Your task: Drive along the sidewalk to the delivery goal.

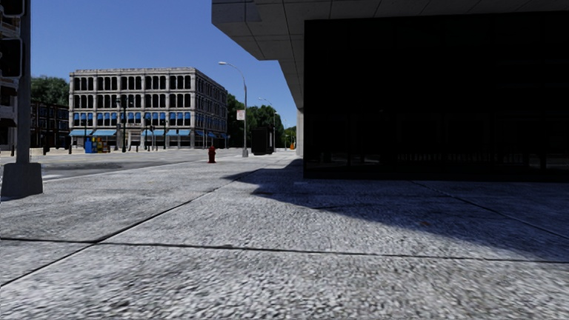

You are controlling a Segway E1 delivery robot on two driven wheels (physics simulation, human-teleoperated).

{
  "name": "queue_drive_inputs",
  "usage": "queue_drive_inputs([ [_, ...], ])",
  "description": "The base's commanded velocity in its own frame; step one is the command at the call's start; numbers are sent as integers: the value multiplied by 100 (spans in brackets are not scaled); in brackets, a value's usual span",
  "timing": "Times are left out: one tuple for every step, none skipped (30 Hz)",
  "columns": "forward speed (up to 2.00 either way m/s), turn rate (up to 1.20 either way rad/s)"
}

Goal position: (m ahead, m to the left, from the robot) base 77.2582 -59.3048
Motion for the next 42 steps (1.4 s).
queue_drive_inputs([
  [129, 0],
  [129, 0],
  [129, 0],
  [129, 0],
  [129, 0],
  [129, 0],
  [129, 0],
  [131, 0],
  [131, 0],
  [200, 0],
  [200, 0],
  [200, 0],
  [200, 0],
  [200, 0],
  [200, 0],
  [200, 0],
  [200, 0],
  [200, 0],
  [200, 0],
  [200, 4],
  [200, 7],
  [200, 13],
  [200, 17],
  [200, 17],
  [200, 21],
  [200, 24],
  [200, 25],
  [200, 25],
  [200, 26],
  [200, 26],
  [200, 26],
  [200, 26],
  [200, 26],
  [200, 26],
  [200, 26],
  [200, 26],
  [200, 26],
  [200, 26],
  [200, 26],
  [200, 27],
  [200, 27],
  [200, 27],
])
